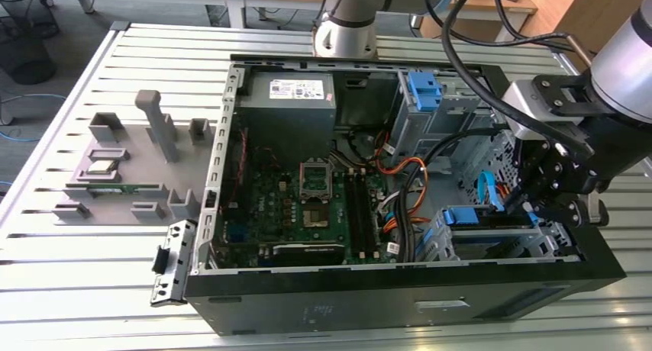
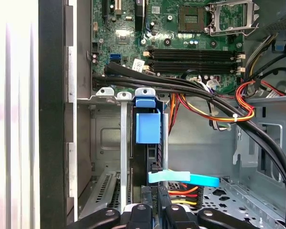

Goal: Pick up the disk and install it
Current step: 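Insert the second disk wire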

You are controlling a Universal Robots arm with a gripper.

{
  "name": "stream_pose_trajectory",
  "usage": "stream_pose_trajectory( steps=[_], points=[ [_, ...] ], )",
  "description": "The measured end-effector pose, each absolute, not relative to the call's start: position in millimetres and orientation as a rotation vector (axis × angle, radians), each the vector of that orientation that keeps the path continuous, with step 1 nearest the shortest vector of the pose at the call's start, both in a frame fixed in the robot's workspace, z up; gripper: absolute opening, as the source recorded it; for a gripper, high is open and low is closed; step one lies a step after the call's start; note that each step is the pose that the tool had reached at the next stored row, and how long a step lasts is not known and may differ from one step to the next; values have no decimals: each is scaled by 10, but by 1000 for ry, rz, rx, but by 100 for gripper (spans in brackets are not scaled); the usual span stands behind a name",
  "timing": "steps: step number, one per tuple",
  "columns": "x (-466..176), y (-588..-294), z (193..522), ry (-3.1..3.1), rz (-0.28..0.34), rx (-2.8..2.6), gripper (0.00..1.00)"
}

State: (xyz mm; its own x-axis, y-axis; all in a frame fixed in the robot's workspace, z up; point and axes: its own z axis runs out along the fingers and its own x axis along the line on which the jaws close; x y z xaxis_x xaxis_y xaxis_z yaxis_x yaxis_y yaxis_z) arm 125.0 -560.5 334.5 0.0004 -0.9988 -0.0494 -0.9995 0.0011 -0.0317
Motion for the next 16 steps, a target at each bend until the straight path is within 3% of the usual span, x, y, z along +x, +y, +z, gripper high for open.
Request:
stream_pose_trajectory(
  steps=[16],
  points=[
    [1250, -5605, 3301, 2181, 19, -2180, 18]
  ],
)
